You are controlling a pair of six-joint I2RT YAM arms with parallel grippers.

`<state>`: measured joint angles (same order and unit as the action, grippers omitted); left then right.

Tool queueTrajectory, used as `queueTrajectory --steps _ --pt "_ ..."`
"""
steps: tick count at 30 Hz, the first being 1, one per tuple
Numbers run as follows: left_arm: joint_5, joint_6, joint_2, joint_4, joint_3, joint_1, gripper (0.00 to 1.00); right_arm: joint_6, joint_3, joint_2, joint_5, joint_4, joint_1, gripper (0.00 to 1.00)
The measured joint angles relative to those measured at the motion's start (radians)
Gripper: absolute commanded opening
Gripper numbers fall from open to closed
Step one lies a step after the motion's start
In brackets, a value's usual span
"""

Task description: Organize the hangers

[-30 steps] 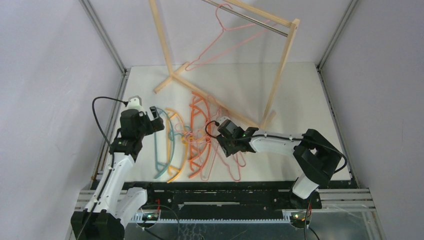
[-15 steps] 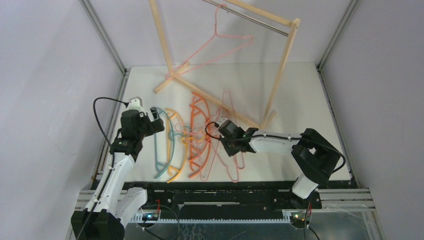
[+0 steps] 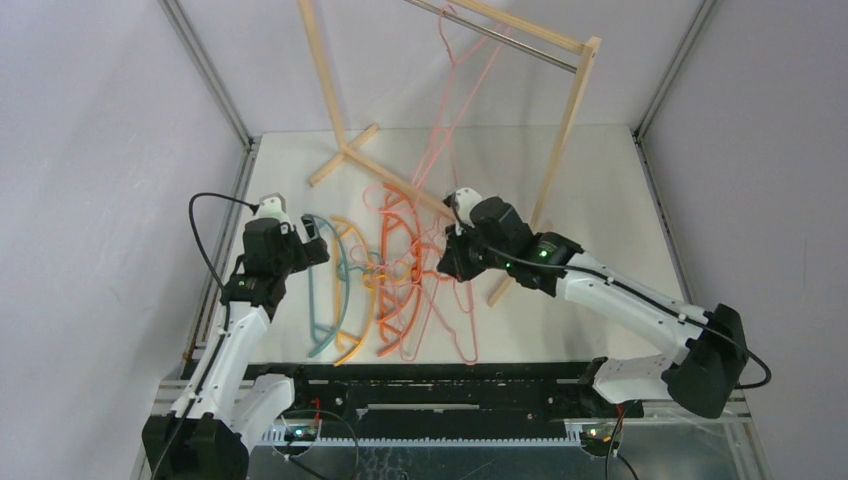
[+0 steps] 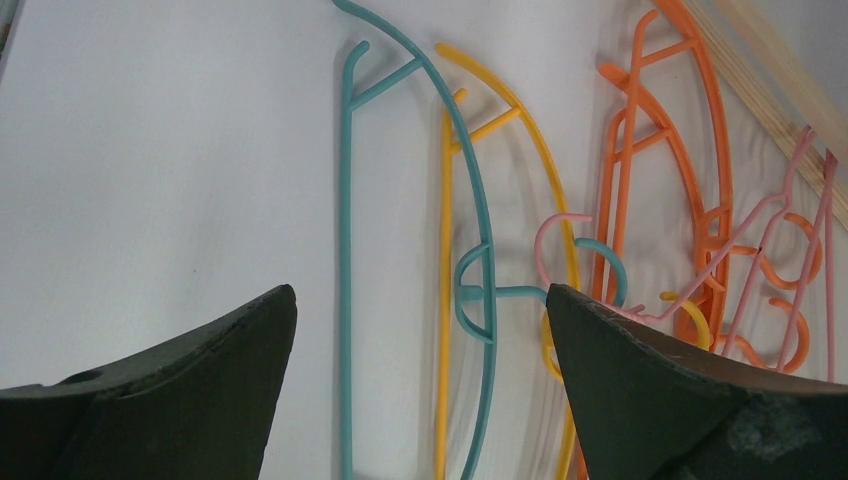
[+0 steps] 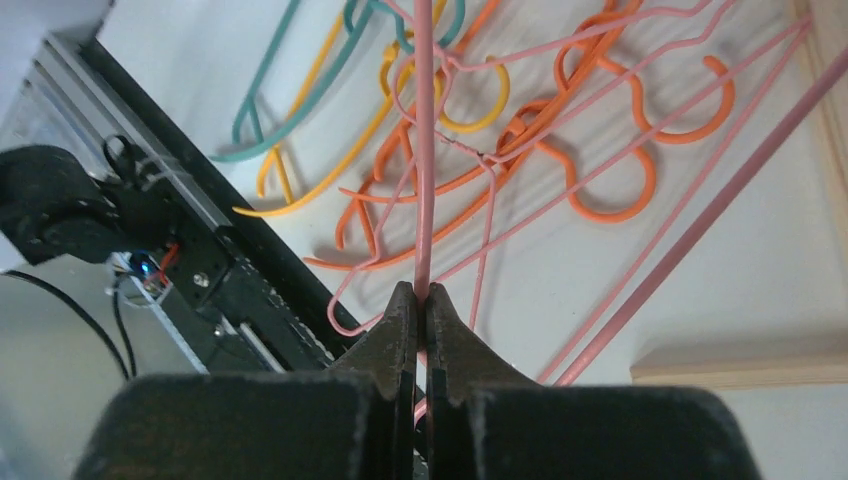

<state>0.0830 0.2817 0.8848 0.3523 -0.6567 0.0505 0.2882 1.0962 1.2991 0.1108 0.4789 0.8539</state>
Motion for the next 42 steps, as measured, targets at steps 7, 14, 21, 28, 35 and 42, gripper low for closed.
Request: queueTrajectory --steps 7,14,21,28,35,42 --pt "0.000 0.003 0.003 0.000 0.000 0.000 1.00 0.095 0.007 -0.087 0.083 0.020 -0.150 0.00" --pt "-0.002 0.011 0.003 -0.002 0.000 0.000 1.00 0.155 0.007 -0.174 0.108 0.019 -0.221 0.00" --pt "-0.004 0.016 0.003 -0.004 0.000 0.000 0.99 0.192 0.006 -0.192 0.077 0.013 -0.227 0.00" --pt "-0.007 0.017 0.003 -0.006 0.000 0.000 1.00 0.236 0.006 -0.278 0.005 -0.040 -0.237 0.00" --pt "-0.008 0.019 0.005 -0.010 0.000 0.000 1.00 0.251 0.006 -0.276 -0.065 -0.043 -0.240 0.00" --pt "-0.008 0.025 0.003 -0.013 0.000 0.000 0.99 0.261 0.006 -0.203 -0.072 -0.065 -0.244 0.00"
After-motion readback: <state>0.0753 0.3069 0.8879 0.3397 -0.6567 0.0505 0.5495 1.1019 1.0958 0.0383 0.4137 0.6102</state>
